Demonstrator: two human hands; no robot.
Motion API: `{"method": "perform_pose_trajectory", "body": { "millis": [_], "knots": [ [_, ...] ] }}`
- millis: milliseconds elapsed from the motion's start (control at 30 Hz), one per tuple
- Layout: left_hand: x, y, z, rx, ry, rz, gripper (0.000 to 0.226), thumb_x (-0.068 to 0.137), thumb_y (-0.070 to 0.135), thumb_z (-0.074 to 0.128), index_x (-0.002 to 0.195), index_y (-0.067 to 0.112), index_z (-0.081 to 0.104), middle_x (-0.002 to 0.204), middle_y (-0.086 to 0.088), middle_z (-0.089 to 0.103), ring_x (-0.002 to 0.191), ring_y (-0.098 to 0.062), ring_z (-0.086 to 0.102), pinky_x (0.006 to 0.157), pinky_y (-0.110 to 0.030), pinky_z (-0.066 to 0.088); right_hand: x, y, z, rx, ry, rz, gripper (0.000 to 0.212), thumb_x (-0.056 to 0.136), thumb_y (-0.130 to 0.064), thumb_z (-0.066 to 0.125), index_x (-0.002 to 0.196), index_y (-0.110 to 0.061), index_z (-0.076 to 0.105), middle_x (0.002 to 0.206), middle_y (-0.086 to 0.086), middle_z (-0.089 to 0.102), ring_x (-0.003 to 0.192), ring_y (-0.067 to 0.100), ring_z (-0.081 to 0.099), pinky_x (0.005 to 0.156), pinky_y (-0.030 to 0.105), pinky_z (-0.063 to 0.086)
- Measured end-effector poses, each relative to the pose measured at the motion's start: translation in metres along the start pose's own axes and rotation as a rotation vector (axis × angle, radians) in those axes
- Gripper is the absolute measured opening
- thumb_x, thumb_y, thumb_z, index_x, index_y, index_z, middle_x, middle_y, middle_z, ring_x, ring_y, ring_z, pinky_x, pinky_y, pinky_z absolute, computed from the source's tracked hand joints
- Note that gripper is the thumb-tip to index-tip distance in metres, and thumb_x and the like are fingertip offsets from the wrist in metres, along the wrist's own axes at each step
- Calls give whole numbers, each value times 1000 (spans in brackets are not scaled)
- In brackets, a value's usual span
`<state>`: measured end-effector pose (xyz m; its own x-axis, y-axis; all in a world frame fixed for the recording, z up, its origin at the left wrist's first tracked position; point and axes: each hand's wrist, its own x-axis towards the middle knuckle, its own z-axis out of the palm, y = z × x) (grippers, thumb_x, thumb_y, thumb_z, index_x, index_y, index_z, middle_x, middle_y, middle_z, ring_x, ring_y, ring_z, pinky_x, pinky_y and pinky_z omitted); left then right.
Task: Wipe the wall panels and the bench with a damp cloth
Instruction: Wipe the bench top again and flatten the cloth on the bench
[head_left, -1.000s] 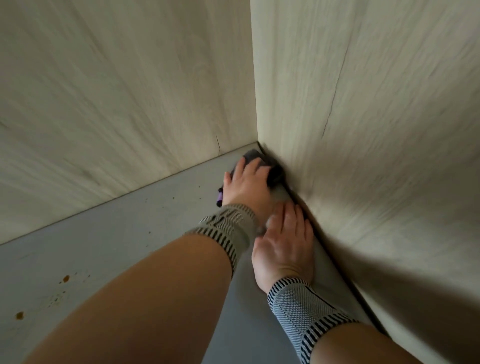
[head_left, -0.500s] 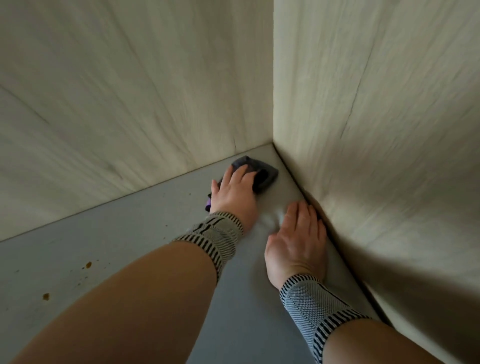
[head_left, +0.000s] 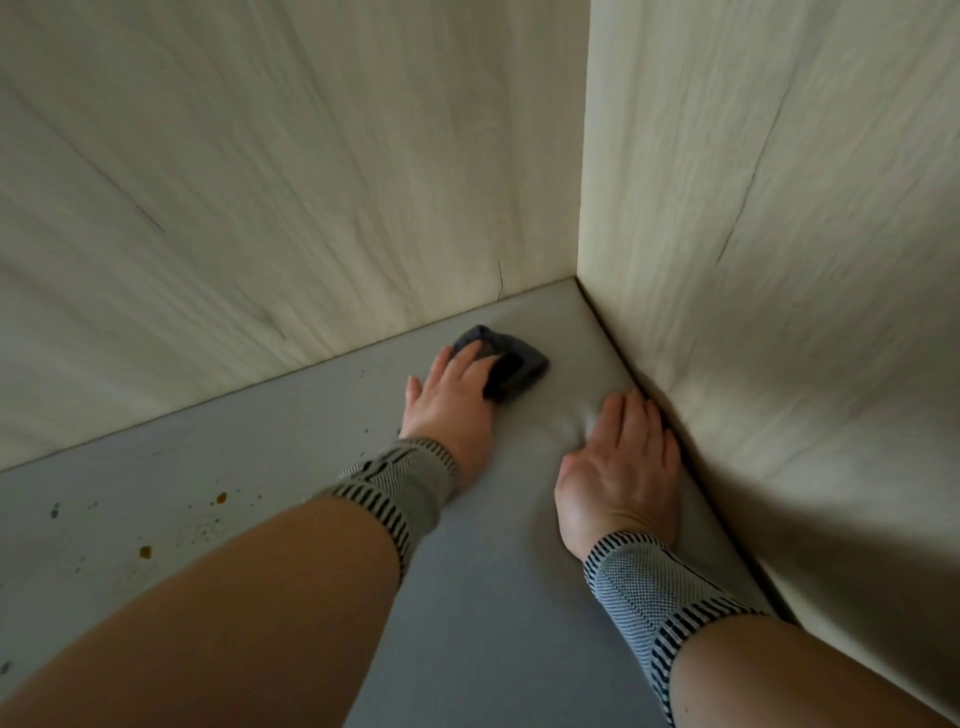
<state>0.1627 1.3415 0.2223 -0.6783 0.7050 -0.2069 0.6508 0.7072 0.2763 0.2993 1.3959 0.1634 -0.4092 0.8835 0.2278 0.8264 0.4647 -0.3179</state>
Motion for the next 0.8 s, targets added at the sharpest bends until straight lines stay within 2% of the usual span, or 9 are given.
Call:
{"method": "perform_pose_trajectory", "body": {
  "millis": [100, 167, 300, 367, 433, 533, 600, 667, 800],
  "knots": [
    [13, -10, -6, -71, 83, -283, 56, 104, 16, 37, 156, 25, 20, 165, 8, 6, 152, -18, -2, 122, -52, 2, 0, 1, 2, -4, 17, -6, 60, 76, -21, 45, 128, 6, 55, 133, 23, 55, 124, 38, 52, 104, 47, 35],
    [10, -1, -4, -84, 113, -349, 56, 103, 15, 37, 156, 25, 22, 165, 7, 7, 152, -19, -3, 122, -51, 1, 1, 1, 3, -6, 25, -6, 60, 77, -22, 41, 128, 6, 56, 133, 23, 55, 123, 38, 52, 104, 47, 32],
    [-27, 23, 9, -75, 62, -21, 55, 101, 16, 40, 153, 29, 28, 164, 8, 12, 152, -16, -2, 122, -48, -3, 1, 0, 1, 17, 29, -5, 56, 78, -19, 42, 127, 6, 56, 131, 23, 56, 121, 39, 54, 101, 48, 39],
    [-30, 16, 9, -47, -4, 67, 54, 103, 18, 39, 154, 31, 26, 164, 11, 9, 152, -14, -4, 123, -46, -5, 0, 0, -1, 11, 15, -5, 57, 78, -20, 41, 127, 6, 56, 132, 23, 56, 122, 39, 53, 101, 49, 40],
    [-19, 3, 4, -37, -15, 41, 53, 104, 18, 38, 155, 30, 25, 165, 11, 9, 152, -14, -3, 123, -47, -3, 0, 1, -2, 5, 13, -10, 61, 78, -23, 34, 127, 6, 56, 132, 24, 55, 122, 39, 52, 101, 49, 39],
    [-3, -13, -4, -86, 53, -180, 55, 104, 14, 37, 156, 25, 24, 165, 7, 9, 152, -18, -2, 123, -52, 1, 1, 0, -3, 7, -8, -8, 65, 77, -25, 28, 128, 6, 55, 133, 24, 54, 124, 39, 51, 102, 49, 37],
    [-2, -9, -2, -88, 75, -249, 55, 103, 12, 38, 155, 23, 24, 165, 7, 9, 152, -19, -3, 123, -51, 0, 1, 0, -1, -6, -12, -9, 64, 78, -25, 29, 128, 6, 55, 133, 24, 55, 123, 39, 52, 102, 48, 37],
    [-14, 2, 2, -88, 95, -201, 56, 102, 11, 40, 154, 25, 27, 165, 7, 12, 152, -18, 0, 123, -49, 0, 2, 1, 0, -2, -19, -11, 62, 78, -24, 33, 128, 6, 55, 133, 23, 54, 123, 39, 52, 102, 48, 38],
    [-59, 5, 14, -94, 25, 49, 53, 102, 17, 40, 152, 30, 31, 163, 12, 13, 151, -12, -3, 123, -43, -5, 0, 0, -3, 26, -31, -4, 66, 78, -27, 29, 129, 5, 53, 135, 23, 53, 124, 39, 51, 103, 49, 39]
  ]
}}
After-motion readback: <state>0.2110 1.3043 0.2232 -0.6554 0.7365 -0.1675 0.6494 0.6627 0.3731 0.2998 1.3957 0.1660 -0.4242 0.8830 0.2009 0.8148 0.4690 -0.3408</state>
